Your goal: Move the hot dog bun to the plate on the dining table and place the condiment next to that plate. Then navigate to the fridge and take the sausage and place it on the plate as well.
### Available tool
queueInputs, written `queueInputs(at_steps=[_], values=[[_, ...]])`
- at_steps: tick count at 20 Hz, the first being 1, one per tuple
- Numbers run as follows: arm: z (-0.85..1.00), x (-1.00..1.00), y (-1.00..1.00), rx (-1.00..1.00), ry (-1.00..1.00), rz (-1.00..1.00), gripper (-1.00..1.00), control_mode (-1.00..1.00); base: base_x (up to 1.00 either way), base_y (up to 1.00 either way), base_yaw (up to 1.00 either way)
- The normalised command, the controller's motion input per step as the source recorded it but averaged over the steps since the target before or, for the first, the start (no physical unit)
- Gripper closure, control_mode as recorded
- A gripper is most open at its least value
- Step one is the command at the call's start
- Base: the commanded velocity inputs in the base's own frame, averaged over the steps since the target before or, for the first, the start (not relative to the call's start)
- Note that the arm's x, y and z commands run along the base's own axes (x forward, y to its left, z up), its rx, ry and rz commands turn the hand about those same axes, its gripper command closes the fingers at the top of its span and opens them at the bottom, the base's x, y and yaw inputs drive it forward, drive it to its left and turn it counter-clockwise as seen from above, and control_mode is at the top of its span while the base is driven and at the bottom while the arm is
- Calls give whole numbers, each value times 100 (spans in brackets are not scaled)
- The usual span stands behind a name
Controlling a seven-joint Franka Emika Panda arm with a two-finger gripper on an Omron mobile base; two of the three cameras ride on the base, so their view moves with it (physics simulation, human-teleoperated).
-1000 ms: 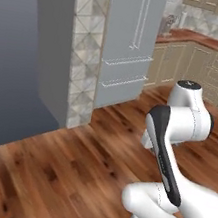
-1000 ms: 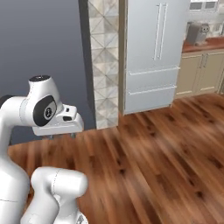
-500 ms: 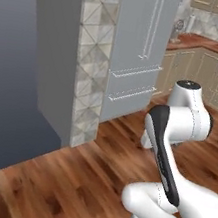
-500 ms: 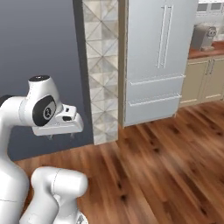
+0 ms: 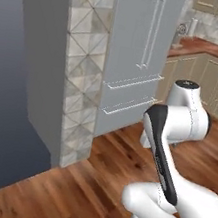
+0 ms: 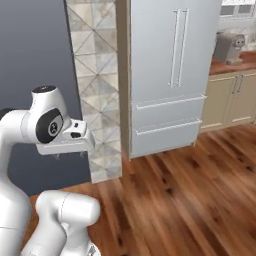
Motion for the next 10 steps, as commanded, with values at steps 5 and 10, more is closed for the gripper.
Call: queueInputs(at_steps=[5, 10], values=[[0, 0, 0, 0, 0, 0, -100, 100, 71, -96, 5], [0, 0, 0, 0, 0, 0, -100, 100, 64, -88, 15]])
